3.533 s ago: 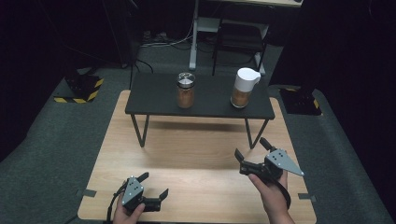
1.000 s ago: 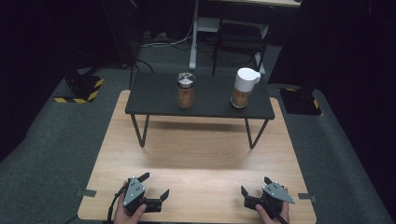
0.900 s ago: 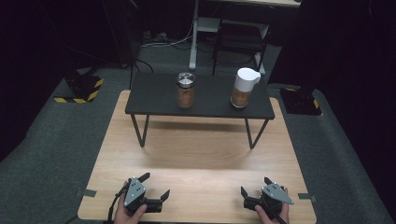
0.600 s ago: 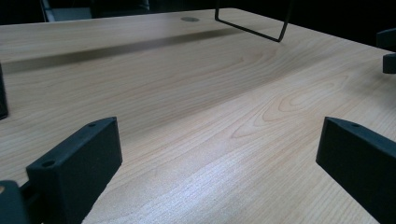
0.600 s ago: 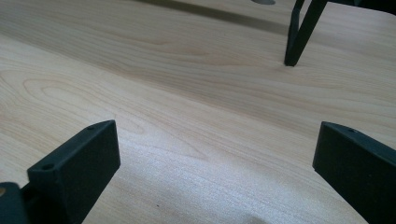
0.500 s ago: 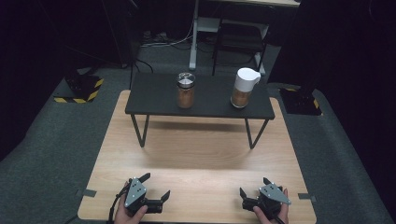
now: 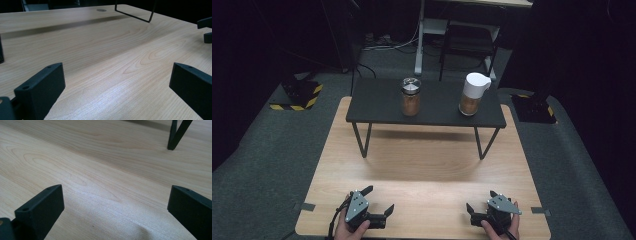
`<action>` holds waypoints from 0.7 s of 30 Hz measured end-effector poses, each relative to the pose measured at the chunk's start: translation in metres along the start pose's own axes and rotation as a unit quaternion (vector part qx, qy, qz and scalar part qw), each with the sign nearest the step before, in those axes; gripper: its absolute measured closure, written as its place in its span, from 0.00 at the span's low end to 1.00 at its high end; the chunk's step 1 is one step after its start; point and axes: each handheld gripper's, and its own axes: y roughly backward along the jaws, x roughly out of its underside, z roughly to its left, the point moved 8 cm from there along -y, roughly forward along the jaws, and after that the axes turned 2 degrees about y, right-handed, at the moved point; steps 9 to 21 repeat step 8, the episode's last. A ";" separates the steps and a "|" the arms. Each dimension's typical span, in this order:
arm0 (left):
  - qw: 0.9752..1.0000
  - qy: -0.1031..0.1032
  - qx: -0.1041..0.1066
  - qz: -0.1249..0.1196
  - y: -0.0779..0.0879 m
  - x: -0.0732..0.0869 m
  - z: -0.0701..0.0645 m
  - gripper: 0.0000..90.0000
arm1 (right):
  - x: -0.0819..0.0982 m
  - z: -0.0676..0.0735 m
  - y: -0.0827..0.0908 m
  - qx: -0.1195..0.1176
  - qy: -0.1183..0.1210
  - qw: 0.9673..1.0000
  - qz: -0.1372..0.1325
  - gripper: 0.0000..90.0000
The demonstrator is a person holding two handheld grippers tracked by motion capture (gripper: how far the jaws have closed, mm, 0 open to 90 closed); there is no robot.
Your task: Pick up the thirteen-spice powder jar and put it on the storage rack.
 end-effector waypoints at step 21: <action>1.000 0.002 -0.001 -0.001 0.000 0.000 0.000 0.01 | 0.002 0.001 0.002 -0.003 0.004 1.000 -0.009 0.00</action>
